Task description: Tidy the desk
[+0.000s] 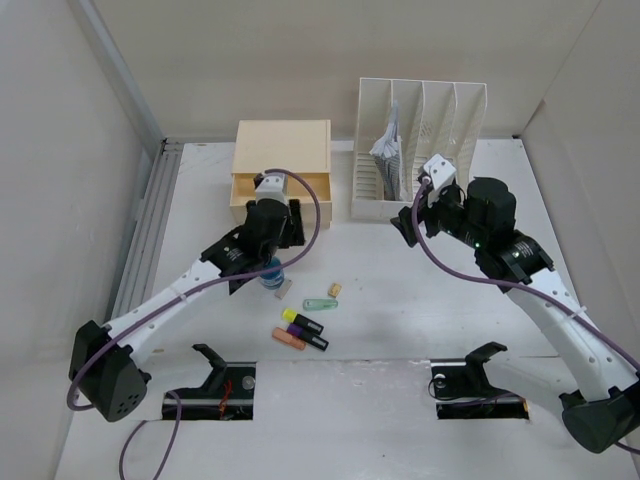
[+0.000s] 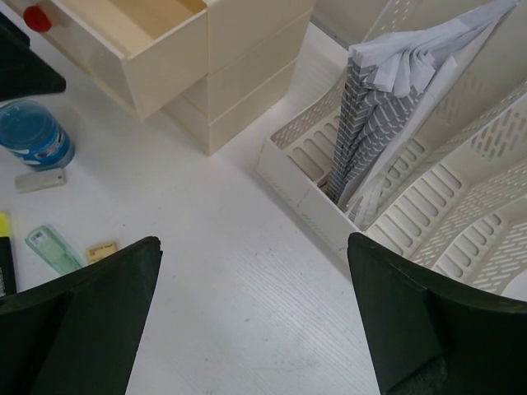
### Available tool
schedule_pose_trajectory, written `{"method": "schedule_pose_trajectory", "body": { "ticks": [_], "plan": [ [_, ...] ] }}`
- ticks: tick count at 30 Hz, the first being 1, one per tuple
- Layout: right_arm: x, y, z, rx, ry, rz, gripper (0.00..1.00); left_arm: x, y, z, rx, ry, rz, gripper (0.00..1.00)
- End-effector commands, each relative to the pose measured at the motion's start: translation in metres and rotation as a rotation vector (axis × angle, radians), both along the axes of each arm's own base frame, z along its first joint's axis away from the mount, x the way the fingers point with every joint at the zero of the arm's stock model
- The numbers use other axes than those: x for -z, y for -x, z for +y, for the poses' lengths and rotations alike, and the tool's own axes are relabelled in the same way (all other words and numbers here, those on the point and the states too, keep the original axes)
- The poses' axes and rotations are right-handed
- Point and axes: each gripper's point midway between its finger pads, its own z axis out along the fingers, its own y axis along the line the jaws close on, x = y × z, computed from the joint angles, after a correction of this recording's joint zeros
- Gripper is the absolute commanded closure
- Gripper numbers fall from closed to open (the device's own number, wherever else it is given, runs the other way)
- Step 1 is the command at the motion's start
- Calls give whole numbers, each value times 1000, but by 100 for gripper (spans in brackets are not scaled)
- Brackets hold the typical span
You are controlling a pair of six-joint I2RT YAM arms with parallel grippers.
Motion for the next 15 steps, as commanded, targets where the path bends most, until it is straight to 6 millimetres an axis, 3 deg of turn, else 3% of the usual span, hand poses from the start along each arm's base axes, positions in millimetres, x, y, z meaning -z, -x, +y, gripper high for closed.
{"method": "schedule_pose_trajectory", "body": {
  "ticks": [1,4,8,11,12,14,15],
  "plan": [
    [-13,1,5,-35,-32,-37,1,12,21,-6,56,4,65,25],
    [-11,1,9,-59,-27,-31,1,2,27,-5,66,21,44,10],
    [0,13,22,-179,0,-20,1,-18,38,-4,95,76,21,7],
    [7,32,38,-353,24,-22,3,-51,59,-10,155,174,-17,6],
    [11,45,50,-442,22,-24,3,-73,71,-5,179,218,-63,6],
    [16,59,62,-545,57,-62,5,-98,83,5,180,278,-124,5],
    [24,68,70,-604,68,-60,5,-111,83,24,111,280,-175,5]
  ]
}}
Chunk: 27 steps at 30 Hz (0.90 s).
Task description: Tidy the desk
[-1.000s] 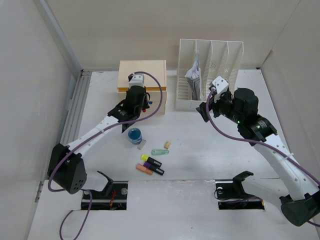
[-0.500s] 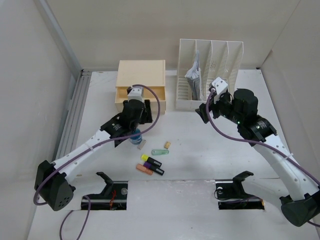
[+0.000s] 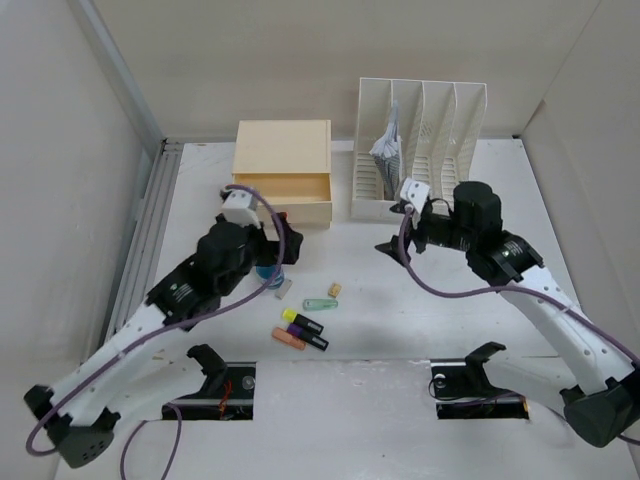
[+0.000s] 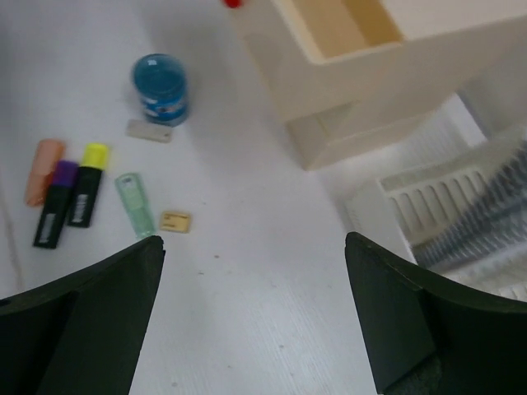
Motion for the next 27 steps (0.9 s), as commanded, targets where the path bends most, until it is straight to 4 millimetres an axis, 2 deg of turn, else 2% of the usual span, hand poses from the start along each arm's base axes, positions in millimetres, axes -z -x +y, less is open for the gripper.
{"method": "schedule_pose_trajectory", "body": {
  "ticks": [1,2,3,4,6,7,8,9,10,11,13,14,16,17,18,20,22,23,24,27],
  "plan": [
    [5,46,41,-313,18,-79,5,-77,23,42,-100,175,-177,5],
    [14,52,50,-355,34,-77,5,-87,25,58,-156,196,-218,5],
    [26,52,61,-391,63,-80,5,-96,24,87,-292,202,-268,3],
    [37,61,74,-434,90,-69,5,-106,31,108,-353,236,-320,3],
    [42,55,93,-456,130,-76,6,-108,33,130,-444,240,-364,2],
    [67,43,103,-442,199,-45,7,-103,31,141,-510,232,-383,2],
    [75,47,115,-466,226,-46,7,-102,33,147,-534,237,-398,2],
    [71,40,127,-471,237,-89,7,-98,31,149,-548,220,-400,2],
    [89,35,137,-475,276,-73,7,-90,29,152,-571,213,-399,2],
    [93,34,146,-471,292,-85,7,-89,30,152,-572,226,-407,2],
    [86,22,165,-471,269,-134,6,-88,30,152,-572,224,-413,1],
    [98,13,171,-457,286,-127,6,-88,29,153,-573,223,-414,1],
    [93,1,185,-443,270,-156,5,-88,29,152,-562,215,-415,1],
    [108,-6,190,-435,296,-135,5,-90,29,152,-562,215,-422,1],
    [111,-10,194,-436,300,-131,5,-86,28,151,-561,206,-416,1],
    [113,-14,205,-437,303,-135,5,-87,28,149,-547,207,-422,1],
    [135,-11,217,-452,333,-102,5,-88,28,147,-538,208,-422,1],
    [130,-13,220,-449,321,-115,5,-88,28,145,-527,210,-422,1],
    [141,-11,225,-454,341,-105,5,-89,30,147,-528,217,-427,1],
    [145,-10,236,-474,341,-99,5,-93,34,151,-530,241,-441,1]
  ]
}}
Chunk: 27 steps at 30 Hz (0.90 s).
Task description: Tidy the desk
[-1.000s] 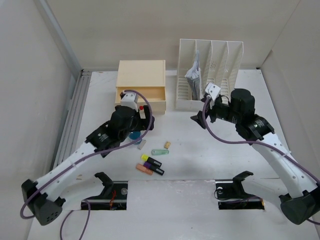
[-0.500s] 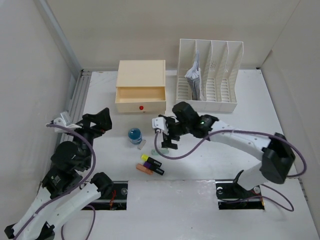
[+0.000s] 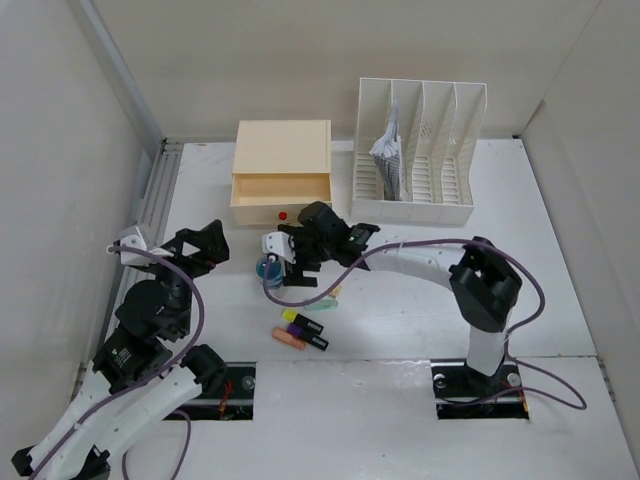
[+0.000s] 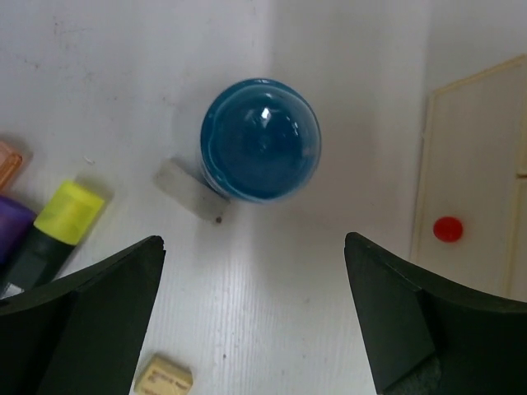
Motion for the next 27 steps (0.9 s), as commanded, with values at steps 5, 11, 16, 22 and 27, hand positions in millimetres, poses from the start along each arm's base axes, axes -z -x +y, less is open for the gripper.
{"method": "schedule_pose_trajectory", "body": {
  "ticks": [5,11,16,22,27],
  "plan": [
    [-1,0,42,-48,-20,-8,5,-21,13,17,-22,85,-96,1],
    [1,-3,60,-35,-9,-5,5,-18,14,17,-22,85,-96,1],
    [9,-12,65,0,1,0,5,-20,15,17,-13,90,-103,1],
    [21,-16,69,13,21,13,5,-21,17,18,-13,97,-110,1],
    [36,-15,68,13,39,25,5,-22,19,20,-12,112,-118,1]
  ]
}}
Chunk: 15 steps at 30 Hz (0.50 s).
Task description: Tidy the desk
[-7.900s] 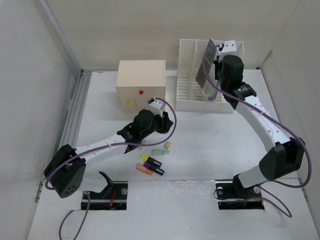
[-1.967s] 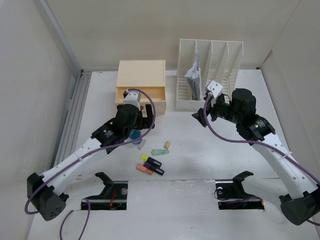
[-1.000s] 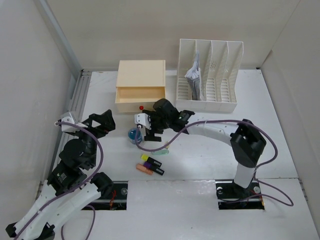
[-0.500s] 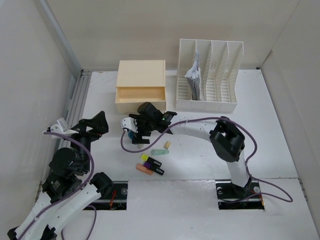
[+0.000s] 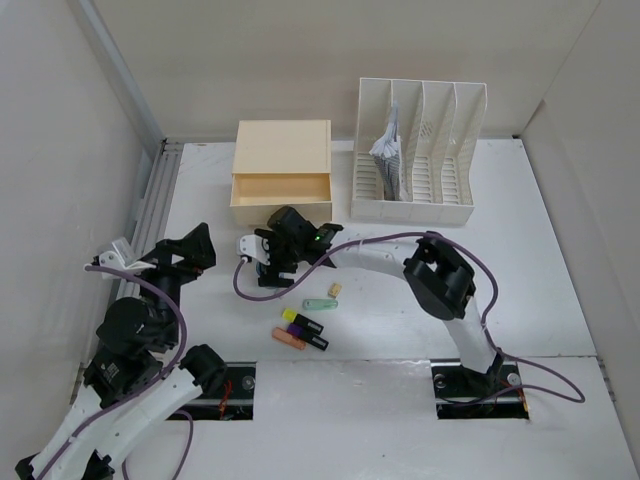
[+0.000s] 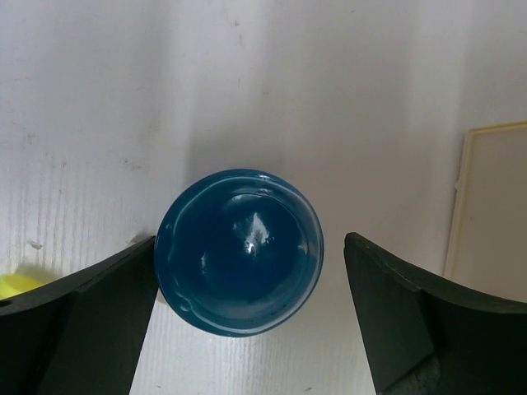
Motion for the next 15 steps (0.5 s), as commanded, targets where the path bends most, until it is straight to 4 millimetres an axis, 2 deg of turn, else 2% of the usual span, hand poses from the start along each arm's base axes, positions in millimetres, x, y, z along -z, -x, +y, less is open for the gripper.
{"method": "schedule_pose_trajectory", "body": {
  "ticks": [1,4,6,9,14,15],
  "plan": [
    [-9,-1,12,7,-31,-6,6,-8,3,3,-3,34,-36,1],
    [-1,0,12,14,-23,6,16,-8,3,3,-3,34,-36,1],
    [-1,1,12,20,-24,13,19,-7,1,2,-3,28,-29,1],
    [-1,3,13,6,-31,24,28,-7,1,2,-3,28,-29,1],
    [-6,7,14,5,-47,44,56,-7,1,2,-4,17,-28,2],
    [-7,8,15,-2,-50,49,56,-7,1,2,-4,17,-28,4]
  ]
}}
